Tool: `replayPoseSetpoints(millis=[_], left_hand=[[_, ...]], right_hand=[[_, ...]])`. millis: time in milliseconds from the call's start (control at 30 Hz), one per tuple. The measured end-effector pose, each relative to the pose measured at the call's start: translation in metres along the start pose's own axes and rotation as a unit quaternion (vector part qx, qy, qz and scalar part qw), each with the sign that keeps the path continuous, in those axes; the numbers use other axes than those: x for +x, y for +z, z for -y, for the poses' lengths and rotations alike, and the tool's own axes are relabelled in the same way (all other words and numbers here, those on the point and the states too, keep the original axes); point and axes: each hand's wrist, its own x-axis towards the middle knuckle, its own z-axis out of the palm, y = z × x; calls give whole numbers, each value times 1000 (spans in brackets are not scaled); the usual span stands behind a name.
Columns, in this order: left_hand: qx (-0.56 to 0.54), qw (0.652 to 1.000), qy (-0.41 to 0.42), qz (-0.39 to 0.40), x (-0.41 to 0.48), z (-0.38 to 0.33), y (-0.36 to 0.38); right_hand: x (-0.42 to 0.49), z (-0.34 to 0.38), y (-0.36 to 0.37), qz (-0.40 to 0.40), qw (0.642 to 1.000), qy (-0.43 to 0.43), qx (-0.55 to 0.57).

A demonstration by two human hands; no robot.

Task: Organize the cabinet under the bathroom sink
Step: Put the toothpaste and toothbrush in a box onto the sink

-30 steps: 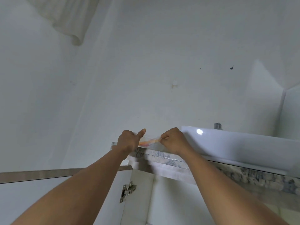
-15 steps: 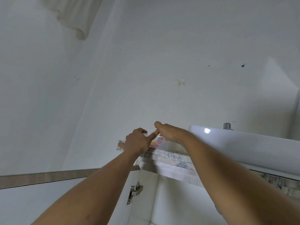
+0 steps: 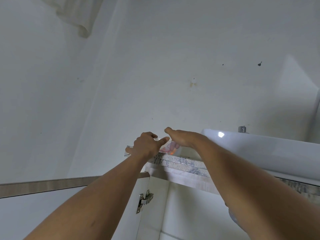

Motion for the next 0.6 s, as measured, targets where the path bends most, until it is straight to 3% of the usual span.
replayPoseSetpoints(millis=[133, 367, 467, 600], left_hand=[[-8, 1000, 1, 3, 2, 0, 2], [-33, 999, 3, 2, 1, 3, 3], [-44, 999, -11, -2, 0, 3, 2], [24, 1000, -14, 5, -1, 3, 2]], right_hand=[[1, -3, 2, -9, 1000, -6, 3], [2, -27, 4, -170, 980, -33, 101], [-2, -35, 9, -197, 971, -48, 126], [-6, -36, 14, -201, 970, -45, 130]])
